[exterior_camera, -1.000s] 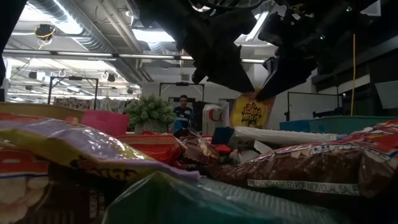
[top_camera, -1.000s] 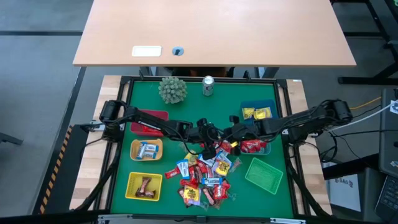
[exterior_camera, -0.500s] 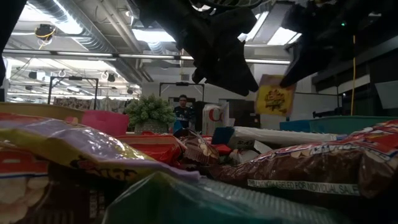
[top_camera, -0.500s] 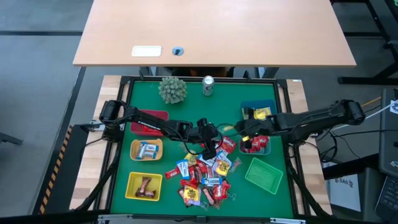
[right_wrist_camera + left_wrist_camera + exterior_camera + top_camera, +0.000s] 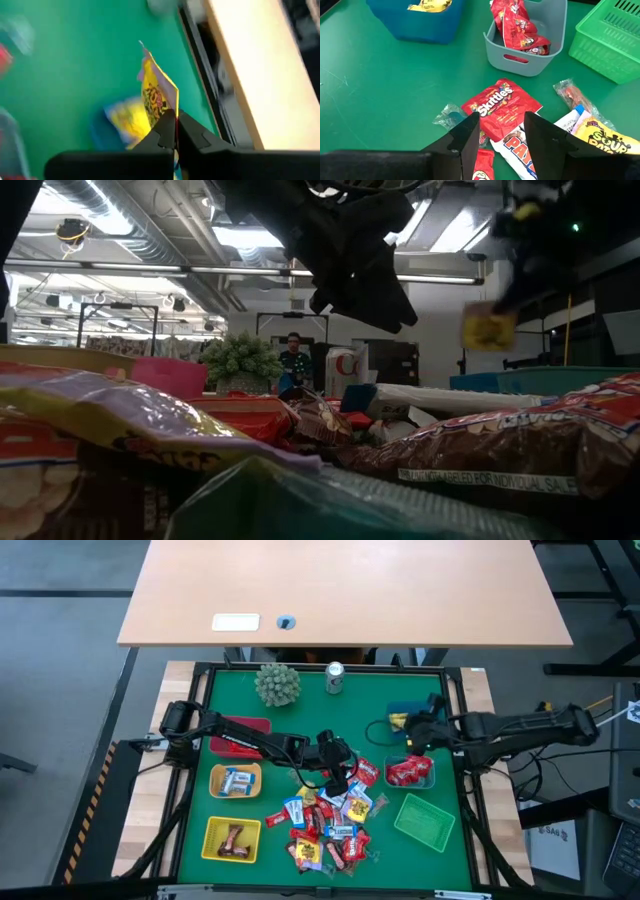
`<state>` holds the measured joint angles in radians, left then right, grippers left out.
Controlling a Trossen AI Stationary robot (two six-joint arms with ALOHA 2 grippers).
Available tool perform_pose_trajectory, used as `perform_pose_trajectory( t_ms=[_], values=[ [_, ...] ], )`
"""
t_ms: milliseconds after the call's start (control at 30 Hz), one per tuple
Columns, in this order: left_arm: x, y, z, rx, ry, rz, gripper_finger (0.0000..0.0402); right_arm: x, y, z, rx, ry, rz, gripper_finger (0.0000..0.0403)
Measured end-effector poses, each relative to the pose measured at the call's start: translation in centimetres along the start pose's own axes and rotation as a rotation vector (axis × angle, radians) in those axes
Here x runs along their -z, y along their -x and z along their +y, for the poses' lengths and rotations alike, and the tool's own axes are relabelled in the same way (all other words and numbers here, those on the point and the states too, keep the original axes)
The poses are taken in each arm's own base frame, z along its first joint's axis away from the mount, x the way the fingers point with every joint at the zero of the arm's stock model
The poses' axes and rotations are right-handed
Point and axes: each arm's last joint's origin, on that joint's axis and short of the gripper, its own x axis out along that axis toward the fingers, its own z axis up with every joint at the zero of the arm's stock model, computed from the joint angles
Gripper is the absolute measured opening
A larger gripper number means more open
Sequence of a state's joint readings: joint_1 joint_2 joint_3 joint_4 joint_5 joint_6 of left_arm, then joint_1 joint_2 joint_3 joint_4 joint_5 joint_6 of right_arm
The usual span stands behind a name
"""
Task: Sort candy
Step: Put the yellow candy into the dark blue bin, then put the red chocolate bar into the red bin
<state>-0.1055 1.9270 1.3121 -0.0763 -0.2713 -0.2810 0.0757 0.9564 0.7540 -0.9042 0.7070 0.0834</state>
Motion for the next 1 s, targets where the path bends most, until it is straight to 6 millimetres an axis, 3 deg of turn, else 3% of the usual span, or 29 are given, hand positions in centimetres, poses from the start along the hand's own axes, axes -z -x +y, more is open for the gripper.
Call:
perform_pose_trajectory(
  t_ms=[167,633,767,1000],
  values=[
    [0.0,0.0,0.0,0.001,0.000,-0.003,0.0142,1.5,-0.8,-0.9,0.034,-0.035,0.174,0.0002],
    [0.0,0.0,0.0,0.000,0.000,-0.003,0.0142,1.8,-1.6,-2.2,0.063,-0.055,0.239,0.0013],
    [0.0,0.0,0.0,0.000,-0.001,-0.003,0.0142,1.8,-1.6,-2.2,0.055,-0.057,0.242,0.0063],
    [0.0,0.0,0.0,0.000,-0.001,-0.003,0.0142,1.8,-1.6,-2.2,0.054,-0.057,0.241,0.0187]
  ],
)
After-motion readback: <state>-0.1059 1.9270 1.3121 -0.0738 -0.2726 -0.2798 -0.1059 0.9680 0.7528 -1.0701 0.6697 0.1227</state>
